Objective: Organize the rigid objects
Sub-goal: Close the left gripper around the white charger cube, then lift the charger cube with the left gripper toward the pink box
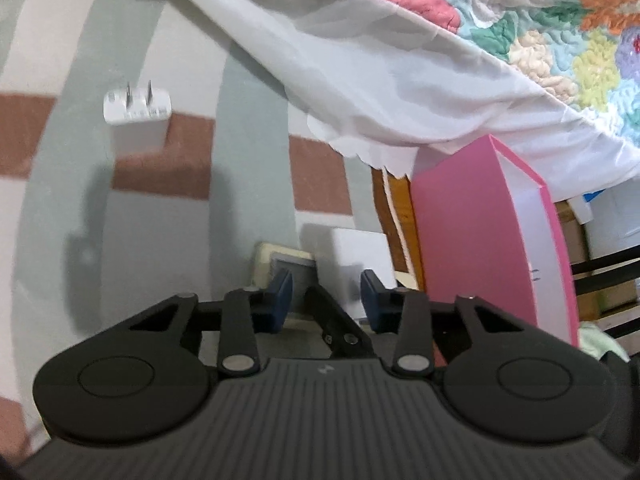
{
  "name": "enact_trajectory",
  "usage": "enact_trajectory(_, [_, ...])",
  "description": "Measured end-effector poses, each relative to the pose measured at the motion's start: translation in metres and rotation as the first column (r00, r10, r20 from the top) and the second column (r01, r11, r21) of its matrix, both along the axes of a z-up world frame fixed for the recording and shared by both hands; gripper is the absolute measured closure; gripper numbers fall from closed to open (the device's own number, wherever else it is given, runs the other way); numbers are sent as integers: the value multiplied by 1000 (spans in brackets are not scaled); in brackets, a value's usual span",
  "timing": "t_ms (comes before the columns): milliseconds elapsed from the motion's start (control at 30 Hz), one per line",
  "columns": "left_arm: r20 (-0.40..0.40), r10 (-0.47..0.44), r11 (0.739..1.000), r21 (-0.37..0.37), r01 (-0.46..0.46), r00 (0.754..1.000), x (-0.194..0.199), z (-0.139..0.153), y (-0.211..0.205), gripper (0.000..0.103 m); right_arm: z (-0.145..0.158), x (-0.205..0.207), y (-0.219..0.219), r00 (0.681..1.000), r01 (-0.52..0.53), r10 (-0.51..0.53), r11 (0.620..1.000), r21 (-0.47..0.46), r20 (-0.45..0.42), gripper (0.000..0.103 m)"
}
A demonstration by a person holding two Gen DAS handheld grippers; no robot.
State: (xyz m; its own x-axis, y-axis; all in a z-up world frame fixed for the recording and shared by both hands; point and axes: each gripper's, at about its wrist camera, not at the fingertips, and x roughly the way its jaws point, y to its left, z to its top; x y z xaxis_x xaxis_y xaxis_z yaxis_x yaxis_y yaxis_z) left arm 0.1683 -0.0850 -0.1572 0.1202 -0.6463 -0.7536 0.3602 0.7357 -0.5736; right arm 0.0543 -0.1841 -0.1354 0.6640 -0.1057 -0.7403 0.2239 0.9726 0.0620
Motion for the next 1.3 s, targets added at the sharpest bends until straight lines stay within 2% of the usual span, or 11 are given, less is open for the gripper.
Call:
enact_trajectory(167, [-85, 17, 999, -27, -19, 996, -7, -5, 0, 64, 4, -8, 3, 1000, 11, -10, 999, 36, -17, 46])
enact_trajectory(333, [-55, 9, 1000, -1, -9, 998, -17, 5, -2, 63, 6, -13, 0, 999, 28, -25, 995, 96, -33, 46])
enact_trajectory(567, [-10, -12, 999, 47, 13, 1000, -33, 18, 1, 63, 14, -19, -1, 998, 4, 4, 991, 132, -64, 46])
enact_trajectory(700, [46, -30, 996, 82, 26, 998, -50, 33, 2, 58, 25, -26, 3, 997, -36, 45, 991, 126, -70, 46])
enact_trajectory(867, [134, 1, 991, 136, -20, 991, -77, 54, 0, 55, 42, -34, 6, 992, -105, 113, 986, 127, -58, 46])
enact_trajectory(1100, [120, -9, 987, 161, -10, 993, -99, 86, 7, 55, 67, -52, 4, 977, -197, 206, 969, 150, -50, 47])
enact_trajectory(1200, [103, -35, 982, 187, 16, 994, -107, 103, 6, 55, 81, -59, 1, 968, -238, 249, 958, 163, -46, 47])
enact_trajectory(1300, [118, -65, 977, 210, 39, 991, -118, 118, 2, 55, 93, -68, -4, 966, -242, 256, 949, 203, -46, 47])
